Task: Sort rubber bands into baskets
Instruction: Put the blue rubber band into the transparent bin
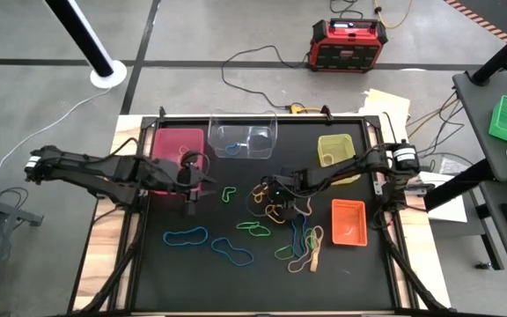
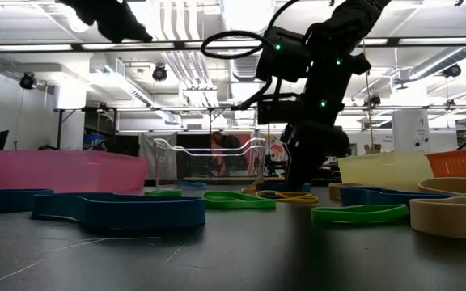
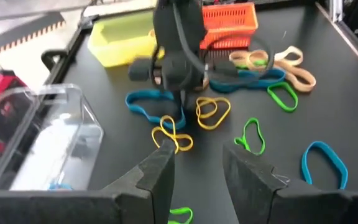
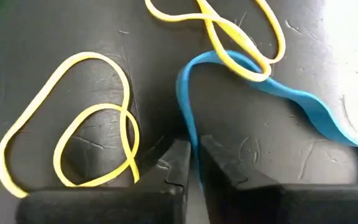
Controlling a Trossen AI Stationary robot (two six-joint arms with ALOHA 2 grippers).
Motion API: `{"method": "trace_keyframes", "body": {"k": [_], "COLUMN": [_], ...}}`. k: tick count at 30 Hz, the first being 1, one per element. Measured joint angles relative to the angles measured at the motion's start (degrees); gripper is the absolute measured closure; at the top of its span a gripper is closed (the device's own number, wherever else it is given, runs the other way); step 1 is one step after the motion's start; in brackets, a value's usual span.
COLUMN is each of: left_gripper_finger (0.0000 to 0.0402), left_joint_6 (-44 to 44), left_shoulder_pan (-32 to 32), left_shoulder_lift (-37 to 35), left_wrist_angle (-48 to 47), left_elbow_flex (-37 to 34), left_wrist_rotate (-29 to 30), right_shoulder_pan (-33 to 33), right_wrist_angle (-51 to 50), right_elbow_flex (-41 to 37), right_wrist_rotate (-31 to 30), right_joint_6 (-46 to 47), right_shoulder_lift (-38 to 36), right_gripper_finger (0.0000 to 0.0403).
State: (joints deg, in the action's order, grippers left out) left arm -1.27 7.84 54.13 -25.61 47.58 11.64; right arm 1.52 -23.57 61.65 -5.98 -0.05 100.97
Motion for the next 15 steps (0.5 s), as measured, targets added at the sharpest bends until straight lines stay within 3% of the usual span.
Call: {"method": "trace_keyframes", "body": {"k": [8, 15], "left_gripper_finger": [0.0283, 0.0283], "left_joint_6": [8.46, 12.79], "left_shoulder_pan": [0.0, 0.02], "left_shoulder_lift": [0.22, 3.19], "left_wrist_angle": [2.19, 18.26], "left_elbow_flex": [-7.9, -17.11], "left_wrist_rotate": [1.97, 1.31], "right_shoulder_pan": [0.31, 4.42], "right_wrist_angle": [-0.61, 8.27], "right_elbow_flex": [4.28, 9.25], "right_wrist_rotate": [-0.45, -1.65], "right_joint_6": [-3.42, -12.48], "right_shoulder_lift": [-12.82, -18.27], "right_gripper_finger": [0.0394, 0.0394]}}
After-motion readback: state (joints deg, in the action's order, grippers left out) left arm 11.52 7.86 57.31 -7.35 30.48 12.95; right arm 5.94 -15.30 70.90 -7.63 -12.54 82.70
